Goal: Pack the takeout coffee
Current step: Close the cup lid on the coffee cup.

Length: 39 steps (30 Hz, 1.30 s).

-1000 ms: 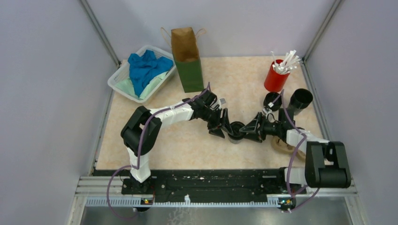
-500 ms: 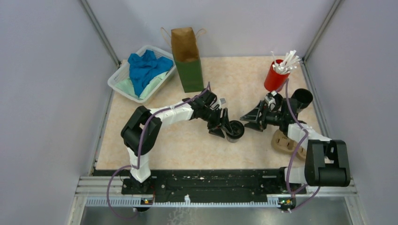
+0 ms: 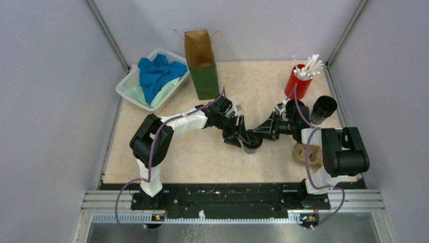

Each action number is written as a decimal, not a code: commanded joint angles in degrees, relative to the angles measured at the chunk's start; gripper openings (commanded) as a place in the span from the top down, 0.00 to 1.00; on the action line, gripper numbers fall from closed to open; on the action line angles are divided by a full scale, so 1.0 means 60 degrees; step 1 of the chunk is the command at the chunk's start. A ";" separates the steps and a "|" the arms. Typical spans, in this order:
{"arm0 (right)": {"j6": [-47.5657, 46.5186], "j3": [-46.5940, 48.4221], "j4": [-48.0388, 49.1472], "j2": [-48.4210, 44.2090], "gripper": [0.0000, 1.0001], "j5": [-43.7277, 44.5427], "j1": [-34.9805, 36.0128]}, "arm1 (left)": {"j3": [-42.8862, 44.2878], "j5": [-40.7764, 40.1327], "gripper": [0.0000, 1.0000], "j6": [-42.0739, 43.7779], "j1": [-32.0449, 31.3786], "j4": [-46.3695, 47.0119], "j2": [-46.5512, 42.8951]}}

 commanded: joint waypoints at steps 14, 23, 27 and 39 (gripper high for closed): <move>-0.0169 0.0430 -0.1065 -0.0712 0.24 0.1202 0.0239 | 0.0074 -0.1464 0.34 0.0605 0.0176 -0.0713 0.0386; -0.0299 0.0481 -0.1403 -0.0783 0.45 0.1609 0.0230 | 0.0594 -0.1329 0.30 0.0613 0.0245 -0.0833 0.0284; -0.0240 0.0744 -0.1816 -0.1220 0.41 0.1563 0.0239 | 0.0619 -0.1227 0.26 0.0550 0.0280 -0.0682 0.0128; -0.0301 0.0842 -0.2666 -0.2100 0.18 0.1621 0.0225 | 0.1136 -0.1078 0.04 0.0511 0.0383 -0.0673 -0.0145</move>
